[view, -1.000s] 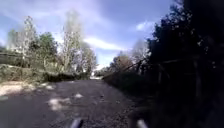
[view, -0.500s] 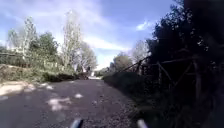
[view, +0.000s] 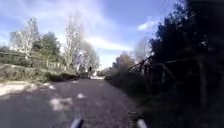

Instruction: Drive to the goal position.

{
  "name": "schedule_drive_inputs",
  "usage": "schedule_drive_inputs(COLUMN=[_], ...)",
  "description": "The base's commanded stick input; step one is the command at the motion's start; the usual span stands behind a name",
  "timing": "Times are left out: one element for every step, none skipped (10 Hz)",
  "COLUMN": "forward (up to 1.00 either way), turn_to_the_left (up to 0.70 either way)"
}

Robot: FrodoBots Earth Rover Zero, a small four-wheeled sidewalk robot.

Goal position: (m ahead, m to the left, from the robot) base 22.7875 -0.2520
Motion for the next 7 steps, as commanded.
schedule_drive_inputs(forward=[0.70, 0.70, 0.69, 0.69, 0.69, 0.69, 0.69], turn_to_the_left=[0.00, 0.00, 0.00, 0.00, 0.00, 0.00, 0.00])
